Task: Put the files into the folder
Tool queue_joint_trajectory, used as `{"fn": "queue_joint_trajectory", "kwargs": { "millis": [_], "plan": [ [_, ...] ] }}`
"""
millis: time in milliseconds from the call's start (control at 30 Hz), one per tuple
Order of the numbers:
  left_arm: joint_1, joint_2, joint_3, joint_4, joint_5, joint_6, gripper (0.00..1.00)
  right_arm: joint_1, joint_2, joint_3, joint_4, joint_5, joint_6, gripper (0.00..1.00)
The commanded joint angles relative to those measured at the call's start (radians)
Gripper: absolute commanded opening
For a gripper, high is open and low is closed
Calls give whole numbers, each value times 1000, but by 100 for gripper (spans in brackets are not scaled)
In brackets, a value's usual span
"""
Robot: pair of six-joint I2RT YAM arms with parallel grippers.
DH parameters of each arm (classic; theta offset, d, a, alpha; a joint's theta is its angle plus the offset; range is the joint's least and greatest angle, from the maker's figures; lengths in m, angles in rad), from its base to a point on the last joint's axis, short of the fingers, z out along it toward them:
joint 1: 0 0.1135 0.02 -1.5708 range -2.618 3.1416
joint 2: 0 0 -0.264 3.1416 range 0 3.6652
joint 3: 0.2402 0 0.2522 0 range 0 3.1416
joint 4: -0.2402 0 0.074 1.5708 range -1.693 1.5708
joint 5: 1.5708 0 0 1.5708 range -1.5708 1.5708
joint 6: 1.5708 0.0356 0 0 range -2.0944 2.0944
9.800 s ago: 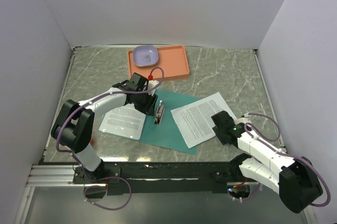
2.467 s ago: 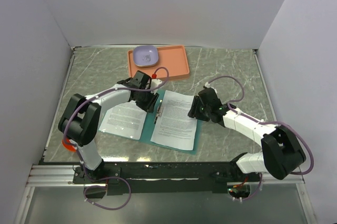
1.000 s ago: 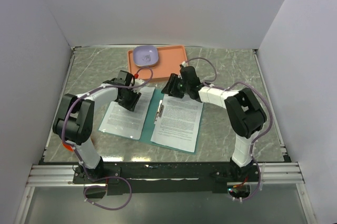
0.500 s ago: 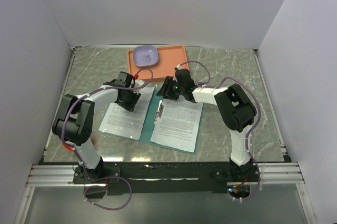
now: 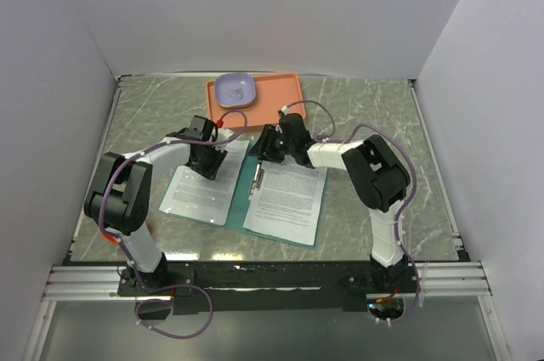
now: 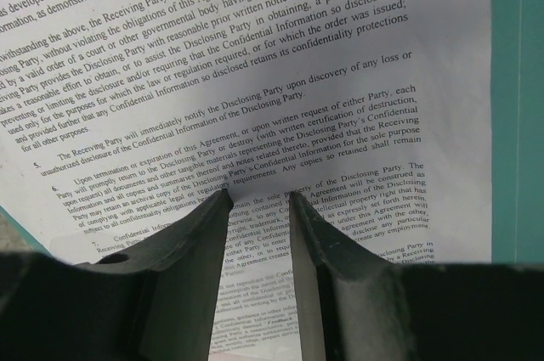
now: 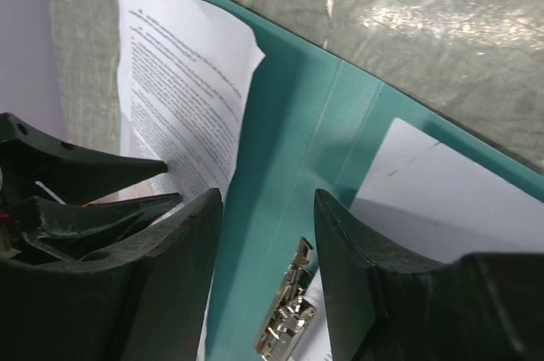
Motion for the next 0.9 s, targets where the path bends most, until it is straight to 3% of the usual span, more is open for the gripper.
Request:
{"fn": "queue_joint_trajectory", "kwargs": {
  "millis": [0, 867],
  "plan": [
    [2, -2, -31, -13, -41, 15, 40, 16, -10, -21, 83, -10, 28, 54],
    [4, -28, -35, -16, -44, 18, 39, 27, -11, -67, 106, -31, 45, 51]
  ]
}}
